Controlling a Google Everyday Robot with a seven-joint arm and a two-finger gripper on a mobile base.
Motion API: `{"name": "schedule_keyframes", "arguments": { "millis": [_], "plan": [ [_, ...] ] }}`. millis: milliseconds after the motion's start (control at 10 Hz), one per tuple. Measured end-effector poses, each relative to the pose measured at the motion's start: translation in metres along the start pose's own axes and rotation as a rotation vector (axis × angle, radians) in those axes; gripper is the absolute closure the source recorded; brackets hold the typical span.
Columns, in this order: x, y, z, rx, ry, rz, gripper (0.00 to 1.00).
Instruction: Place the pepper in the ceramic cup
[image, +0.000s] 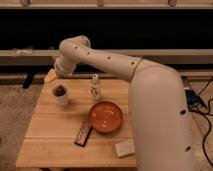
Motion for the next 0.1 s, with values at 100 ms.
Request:
{"name": "schedule_keyframes", "arguments": {
  "millis": [100],
  "plan": [
    [-0.0004,0.0003,-0.0002,0.0,-0.001,0.0,0.2]
  ]
}}
